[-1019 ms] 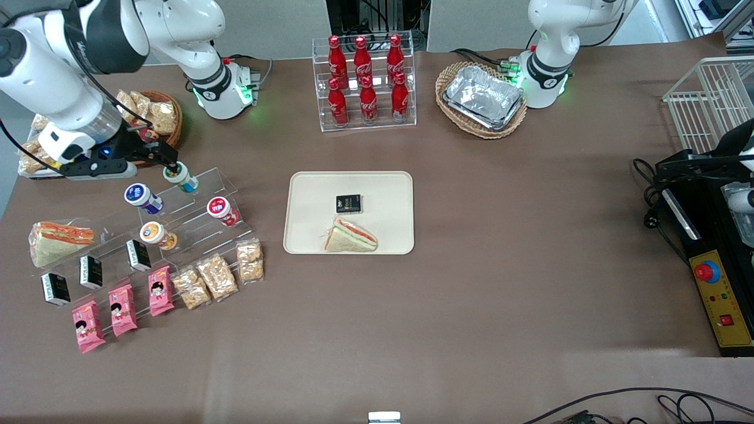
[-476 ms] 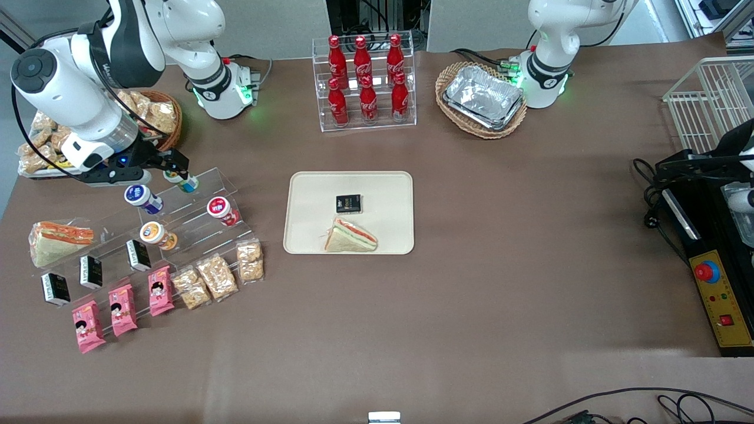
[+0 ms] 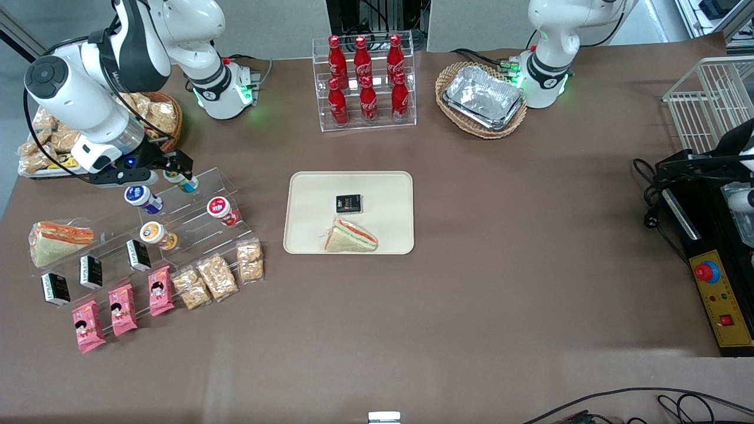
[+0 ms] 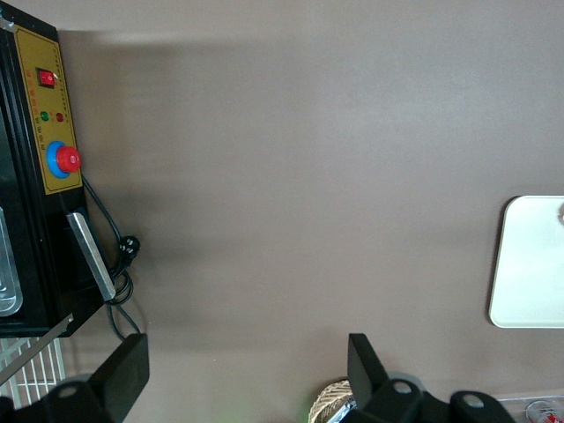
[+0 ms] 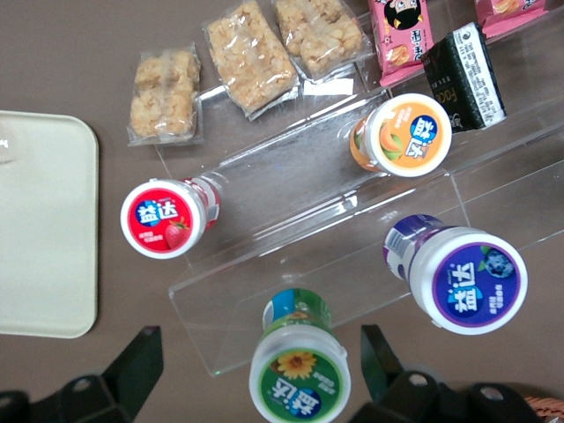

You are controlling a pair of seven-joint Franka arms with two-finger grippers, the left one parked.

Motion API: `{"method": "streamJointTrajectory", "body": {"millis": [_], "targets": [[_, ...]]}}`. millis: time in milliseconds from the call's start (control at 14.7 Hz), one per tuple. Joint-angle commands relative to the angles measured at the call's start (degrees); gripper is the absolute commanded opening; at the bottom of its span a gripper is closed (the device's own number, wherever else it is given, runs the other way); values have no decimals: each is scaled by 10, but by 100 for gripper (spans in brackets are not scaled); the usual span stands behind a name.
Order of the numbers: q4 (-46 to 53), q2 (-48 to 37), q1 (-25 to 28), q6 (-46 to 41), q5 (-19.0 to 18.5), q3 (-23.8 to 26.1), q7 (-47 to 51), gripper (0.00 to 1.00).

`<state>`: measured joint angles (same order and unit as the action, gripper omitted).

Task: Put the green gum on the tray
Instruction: 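Lower the open right gripper around the green-labelled yogurt bottle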

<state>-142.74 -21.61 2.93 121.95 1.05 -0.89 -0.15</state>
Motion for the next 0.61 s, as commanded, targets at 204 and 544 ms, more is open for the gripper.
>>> {"method": "streamJointTrajectory", "body": {"millis": [204,544], "targets": [[-48,-41,-2,29,-6,-32,-49,100],[-95,-57,-1,72,-6,-32,-48,100]]}}
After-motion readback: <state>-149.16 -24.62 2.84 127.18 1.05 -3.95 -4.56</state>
